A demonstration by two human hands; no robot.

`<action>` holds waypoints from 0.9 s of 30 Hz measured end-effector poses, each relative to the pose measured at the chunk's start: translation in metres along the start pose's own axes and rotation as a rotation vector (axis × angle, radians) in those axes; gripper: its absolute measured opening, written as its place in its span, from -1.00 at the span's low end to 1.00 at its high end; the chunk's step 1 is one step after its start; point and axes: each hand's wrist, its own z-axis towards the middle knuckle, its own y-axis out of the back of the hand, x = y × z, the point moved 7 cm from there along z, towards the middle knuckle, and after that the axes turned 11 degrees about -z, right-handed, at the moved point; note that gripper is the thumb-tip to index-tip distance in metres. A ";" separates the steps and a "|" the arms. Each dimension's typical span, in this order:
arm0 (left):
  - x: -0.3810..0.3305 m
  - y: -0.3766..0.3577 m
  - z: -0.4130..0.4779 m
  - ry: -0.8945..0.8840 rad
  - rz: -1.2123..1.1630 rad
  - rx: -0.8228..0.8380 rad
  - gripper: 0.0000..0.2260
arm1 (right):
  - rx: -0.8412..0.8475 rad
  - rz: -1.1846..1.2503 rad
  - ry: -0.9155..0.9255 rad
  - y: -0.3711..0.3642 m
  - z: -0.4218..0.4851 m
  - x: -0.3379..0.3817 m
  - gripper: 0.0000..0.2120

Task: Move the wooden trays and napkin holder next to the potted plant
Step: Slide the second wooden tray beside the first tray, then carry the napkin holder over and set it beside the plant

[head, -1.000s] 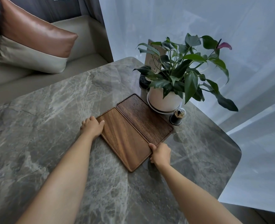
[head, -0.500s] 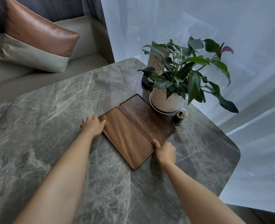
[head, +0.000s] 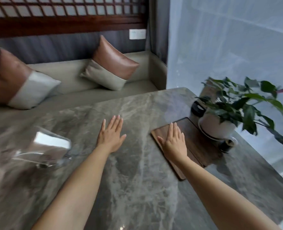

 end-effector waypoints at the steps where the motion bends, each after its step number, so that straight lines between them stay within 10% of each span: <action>1: 0.015 0.011 -0.011 0.013 -0.002 -0.025 -0.40 | 0.003 -0.007 0.047 0.005 -0.001 0.022 -0.23; 14: 0.234 0.082 -0.162 0.343 -0.065 -0.179 -0.28 | 0.045 -0.050 0.587 0.013 -0.056 0.287 -0.23; 27: 0.315 0.016 -0.157 0.421 -0.329 -0.014 -0.06 | 0.235 -0.040 0.516 -0.053 -0.047 0.344 -0.09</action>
